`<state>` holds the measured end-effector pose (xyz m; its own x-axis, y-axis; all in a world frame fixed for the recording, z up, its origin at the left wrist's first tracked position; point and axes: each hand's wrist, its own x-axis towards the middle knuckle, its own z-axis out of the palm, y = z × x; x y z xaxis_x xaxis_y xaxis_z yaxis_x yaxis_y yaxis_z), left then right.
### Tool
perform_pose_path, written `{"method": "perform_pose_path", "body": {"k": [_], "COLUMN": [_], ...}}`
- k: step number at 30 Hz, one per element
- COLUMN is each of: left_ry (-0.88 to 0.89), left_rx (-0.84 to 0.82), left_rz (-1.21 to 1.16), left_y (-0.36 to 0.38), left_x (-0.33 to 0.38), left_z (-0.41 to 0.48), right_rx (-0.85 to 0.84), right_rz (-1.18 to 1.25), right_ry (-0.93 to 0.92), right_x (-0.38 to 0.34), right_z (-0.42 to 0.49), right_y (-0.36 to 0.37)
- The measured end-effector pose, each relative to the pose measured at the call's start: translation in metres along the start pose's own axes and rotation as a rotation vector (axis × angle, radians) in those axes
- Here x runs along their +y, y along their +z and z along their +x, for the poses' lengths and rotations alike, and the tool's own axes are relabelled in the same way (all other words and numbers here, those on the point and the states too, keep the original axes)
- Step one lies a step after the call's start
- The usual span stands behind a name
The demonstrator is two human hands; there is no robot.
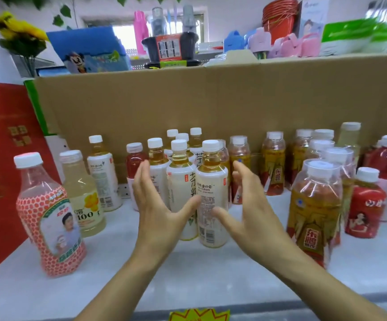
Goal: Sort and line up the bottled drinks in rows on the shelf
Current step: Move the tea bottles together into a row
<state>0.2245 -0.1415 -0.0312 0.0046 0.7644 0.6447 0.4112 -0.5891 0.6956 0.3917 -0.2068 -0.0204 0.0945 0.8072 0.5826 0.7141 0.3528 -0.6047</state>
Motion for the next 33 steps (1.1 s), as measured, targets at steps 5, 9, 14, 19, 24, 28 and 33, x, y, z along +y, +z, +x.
{"method": "perform_pose_path", "body": {"k": [5,9,14,19,24,28,33], "left_ry": [0.449,0.476,0.318,0.04,-0.102,-0.151,-0.153], "left_rx": [-0.061,-0.34,-0.614,-0.812,-0.863,-0.927,-0.944], "left_rz": [0.084,0.238,0.528,0.833,1.01,1.066,1.042], "left_y": [0.012,0.022,0.048,0.078,0.097,0.108,0.114], "left_x": [0.063,0.115,0.15,0.134,0.121,0.119,0.116], "left_z": [0.011,0.053,0.122,0.164,0.175,0.178,0.183], "right_rx": [0.231,-0.274,-0.78,-0.9,-0.899,-0.854,-0.799], "right_rz": [-0.419,-0.626,-0.588,-0.617,-0.615,-0.625,-0.68], "right_ry": [-0.35,-0.049,-0.023,-0.157,-0.238,-0.177,-0.107], "right_x": [-0.018,-0.01,0.007,0.013,0.04,0.062,0.088], "right_z": [0.005,0.031,0.063,0.1,0.145,0.176,0.201], "right_y": [-0.09,-0.16,-0.189,-0.184,-0.16,-0.148,-0.149]}}
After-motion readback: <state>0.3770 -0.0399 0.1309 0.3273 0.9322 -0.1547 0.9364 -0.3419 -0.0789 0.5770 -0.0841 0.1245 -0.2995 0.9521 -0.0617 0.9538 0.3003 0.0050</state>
